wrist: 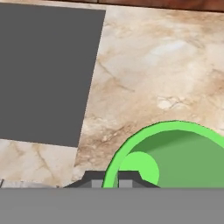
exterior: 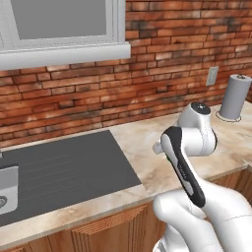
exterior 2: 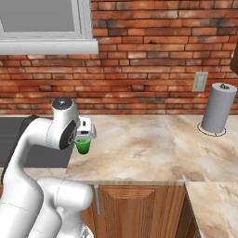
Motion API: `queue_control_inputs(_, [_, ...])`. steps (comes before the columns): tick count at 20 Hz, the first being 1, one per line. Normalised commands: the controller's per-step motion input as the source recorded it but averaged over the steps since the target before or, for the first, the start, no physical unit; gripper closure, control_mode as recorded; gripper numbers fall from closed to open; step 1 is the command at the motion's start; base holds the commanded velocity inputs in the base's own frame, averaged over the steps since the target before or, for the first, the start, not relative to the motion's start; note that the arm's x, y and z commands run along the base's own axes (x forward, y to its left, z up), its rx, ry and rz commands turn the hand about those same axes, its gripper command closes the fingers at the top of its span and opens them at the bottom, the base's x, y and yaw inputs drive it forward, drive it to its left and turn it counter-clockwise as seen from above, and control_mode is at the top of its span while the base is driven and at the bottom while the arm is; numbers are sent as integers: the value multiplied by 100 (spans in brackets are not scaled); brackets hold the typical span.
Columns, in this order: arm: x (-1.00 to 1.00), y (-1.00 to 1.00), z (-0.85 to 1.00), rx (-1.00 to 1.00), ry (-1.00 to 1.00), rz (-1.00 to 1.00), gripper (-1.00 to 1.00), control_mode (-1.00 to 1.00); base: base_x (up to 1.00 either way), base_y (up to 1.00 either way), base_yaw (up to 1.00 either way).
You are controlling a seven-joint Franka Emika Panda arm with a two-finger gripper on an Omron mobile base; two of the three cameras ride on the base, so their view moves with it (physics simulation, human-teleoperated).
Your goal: Pick the cup and bowl from the counter and place them on the counter next to the sink.
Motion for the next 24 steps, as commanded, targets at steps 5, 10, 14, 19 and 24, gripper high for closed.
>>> queue_control_inputs(5, [42, 18, -36, 0, 0, 0, 100, -100, 0, 0, 0])
queue_control_inputs(10, [29, 0, -34, -2, 3, 0, 100, -100, 0, 0, 0])
queue_control_inputs(14, [18, 0, -32, 0, 4, 0, 100, -100, 0, 0, 0])
queue_control_inputs(19, [2, 17, -8, 0, 8, 0, 100, -100, 0, 0, 0])
queue_control_inputs(24, [0, 14, -20, 0, 11, 0, 100, -100, 0, 0, 0])
